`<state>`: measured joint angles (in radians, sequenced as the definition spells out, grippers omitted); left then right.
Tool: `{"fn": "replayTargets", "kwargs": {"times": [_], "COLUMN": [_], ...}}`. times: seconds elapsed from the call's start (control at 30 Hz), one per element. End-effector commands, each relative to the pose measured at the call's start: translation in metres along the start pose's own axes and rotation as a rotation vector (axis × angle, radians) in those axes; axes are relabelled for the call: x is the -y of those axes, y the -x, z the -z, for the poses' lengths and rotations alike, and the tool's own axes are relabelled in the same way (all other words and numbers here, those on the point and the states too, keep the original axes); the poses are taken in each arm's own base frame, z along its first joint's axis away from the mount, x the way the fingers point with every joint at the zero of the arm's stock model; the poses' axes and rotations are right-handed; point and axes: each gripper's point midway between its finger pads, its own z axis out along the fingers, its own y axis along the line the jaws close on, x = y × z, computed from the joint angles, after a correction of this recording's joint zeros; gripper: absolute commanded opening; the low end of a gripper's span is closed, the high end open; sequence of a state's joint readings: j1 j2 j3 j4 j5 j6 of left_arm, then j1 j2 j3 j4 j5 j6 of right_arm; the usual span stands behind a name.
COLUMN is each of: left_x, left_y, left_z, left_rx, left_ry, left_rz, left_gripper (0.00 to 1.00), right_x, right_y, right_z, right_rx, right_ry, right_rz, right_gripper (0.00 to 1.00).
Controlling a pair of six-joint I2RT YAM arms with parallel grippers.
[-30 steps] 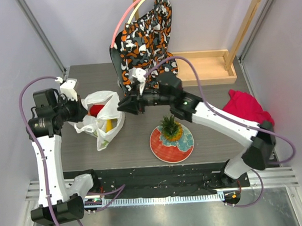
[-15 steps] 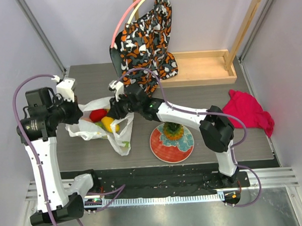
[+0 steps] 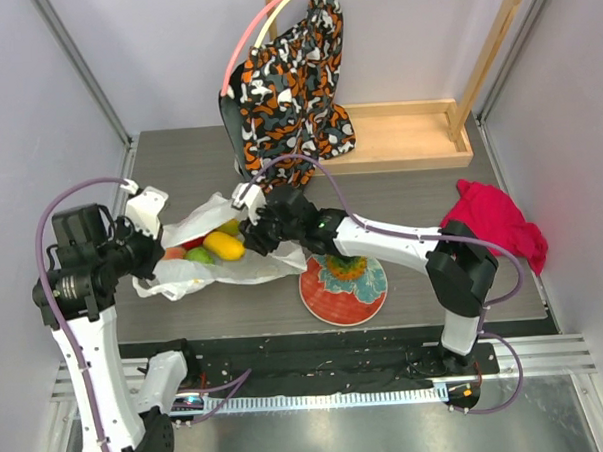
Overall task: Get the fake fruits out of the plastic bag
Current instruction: Take out the fake fruit from the plastic bag.
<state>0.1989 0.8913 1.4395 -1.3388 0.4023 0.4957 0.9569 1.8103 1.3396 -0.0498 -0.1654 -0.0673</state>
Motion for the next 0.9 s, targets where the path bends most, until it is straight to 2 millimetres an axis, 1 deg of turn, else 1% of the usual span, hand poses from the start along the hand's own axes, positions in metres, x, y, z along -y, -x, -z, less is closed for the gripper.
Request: {"fn": "replayTargets", "kwargs": {"times": [0.0,0.07,0.1,0.13,0.2,0.23,0.3,0.37,0.43,0.53,0.63,0.67,0.7,0.77,0.8,0.87], "left_x": [0.037,0.038,0.038,0.039,0.039,0.039,0.041,0.043,0.045,0.050,0.051,0.051,0.051,0.051,0.052,0.051], "left_y": [-0.041,-0.045,-0.044,-0.044,-0.044,-0.044,-0.048,-0.054,-0.059,-0.069,-0.079,-0.081,-0.082,-0.081,-0.080,-0.078], "left_z": [0.005,0.002,0.001,0.002,0.002,0.002,0.002,0.002,0.002,0.004,0.004,0.005,0.005,0.004,0.004,0.005], "left_rx": [-0.122,-0.121,-0.107,-0.098,-0.100,-0.107,-0.127,-0.145,-0.160,-0.179,-0.192,-0.192,-0.193,-0.193,-0.193,-0.188], "left_ry": [-0.131,-0.129,-0.130,-0.126,-0.126,-0.128,-0.145,-0.154,-0.167,-0.186,-0.181,-0.179,-0.178,-0.184,-0.187,-0.184], "left_rz": [0.063,0.070,0.068,0.066,0.071,0.077,0.078,0.064,0.044,-0.003,-0.035,-0.048,-0.048,-0.047,-0.048,-0.047], "left_gripper": [0.00,0.00,0.00,0.00,0.00,0.00,0.00,0.00,0.00,0.00,0.00,0.00,0.00,0.00,0.00,0.00], "right_x": [-0.048,-0.055,-0.060,-0.053,-0.047,-0.041,-0.024,-0.017,-0.013,-0.009,-0.007,-0.008,-0.008,-0.009,-0.013,-0.014], "right_y": [0.062,0.058,0.045,0.045,0.041,0.039,0.042,0.045,0.047,0.051,0.048,0.038,0.039,0.028,0.017,0.007], "right_z": [0.003,-0.008,-0.021,-0.028,-0.040,-0.049,-0.056,-0.065,-0.073,-0.079,-0.088,-0.096,-0.099,-0.107,-0.115,-0.123], "right_rx": [0.174,0.164,0.137,0.138,0.133,0.129,0.139,0.142,0.137,0.142,0.133,0.111,0.109,0.081,0.059,0.032], "right_ry": [0.110,0.115,0.115,0.065,0.023,-0.008,-0.101,-0.141,-0.160,-0.184,-0.198,-0.197,-0.194,-0.185,-0.169,-0.168], "right_rz": [0.171,0.145,0.133,0.115,0.049,0.036,0.017,0.025,0.025,0.032,0.053,0.059,0.063,0.057,0.053,0.026], "right_gripper": [0.46,0.50,0.52,0.53,0.57,0.57,0.61,0.62,0.65,0.67,0.69,0.69,0.70,0.71,0.71,0.72]}}
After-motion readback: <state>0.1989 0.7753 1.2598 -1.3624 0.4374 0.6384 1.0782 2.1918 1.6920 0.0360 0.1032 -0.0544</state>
